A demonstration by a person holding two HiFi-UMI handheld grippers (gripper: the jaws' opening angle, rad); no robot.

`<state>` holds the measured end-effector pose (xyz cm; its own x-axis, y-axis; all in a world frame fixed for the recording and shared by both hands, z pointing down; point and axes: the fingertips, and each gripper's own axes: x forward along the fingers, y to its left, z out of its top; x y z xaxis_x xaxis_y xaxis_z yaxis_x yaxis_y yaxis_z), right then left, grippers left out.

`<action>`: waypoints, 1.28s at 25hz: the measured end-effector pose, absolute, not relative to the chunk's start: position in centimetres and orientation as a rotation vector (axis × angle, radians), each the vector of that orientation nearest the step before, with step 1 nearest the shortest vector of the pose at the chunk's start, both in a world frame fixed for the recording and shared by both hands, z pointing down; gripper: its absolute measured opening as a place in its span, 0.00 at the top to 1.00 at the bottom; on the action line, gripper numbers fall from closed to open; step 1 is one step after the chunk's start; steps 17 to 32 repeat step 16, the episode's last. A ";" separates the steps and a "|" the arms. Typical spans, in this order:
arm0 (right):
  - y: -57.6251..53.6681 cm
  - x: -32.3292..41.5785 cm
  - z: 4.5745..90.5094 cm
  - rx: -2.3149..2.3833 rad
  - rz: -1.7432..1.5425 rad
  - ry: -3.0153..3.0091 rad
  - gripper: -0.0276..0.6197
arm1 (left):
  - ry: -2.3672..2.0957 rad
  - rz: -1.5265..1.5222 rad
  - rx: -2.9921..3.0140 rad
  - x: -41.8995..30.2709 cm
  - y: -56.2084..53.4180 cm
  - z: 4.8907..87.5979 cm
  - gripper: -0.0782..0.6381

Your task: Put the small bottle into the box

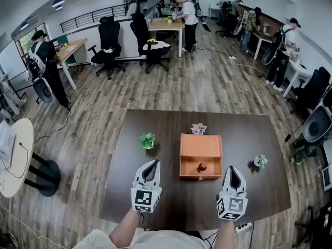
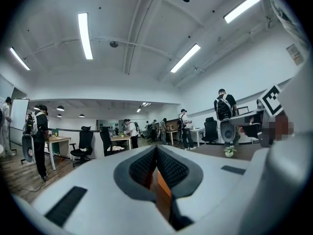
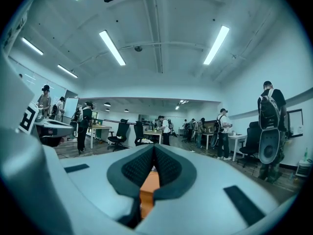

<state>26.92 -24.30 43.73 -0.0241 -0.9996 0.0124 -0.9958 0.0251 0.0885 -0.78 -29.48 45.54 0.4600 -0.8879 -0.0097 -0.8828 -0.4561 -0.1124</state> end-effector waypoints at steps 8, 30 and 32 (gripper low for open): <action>-24.5 27.7 44.2 2.154 -0.057 -2.188 0.96 | 1.574 -0.092 -2.601 0.0 -29.9 45.6 0.89; -24.9 28.3 44.8 2.155 -0.042 -2.188 0.96 | 1.563 -0.110 -2.607 0.8 -29.9 46.0 0.89; -24.9 28.3 44.8 2.155 -0.042 -2.188 0.96 | 1.563 -0.110 -2.607 0.8 -29.9 46.0 0.89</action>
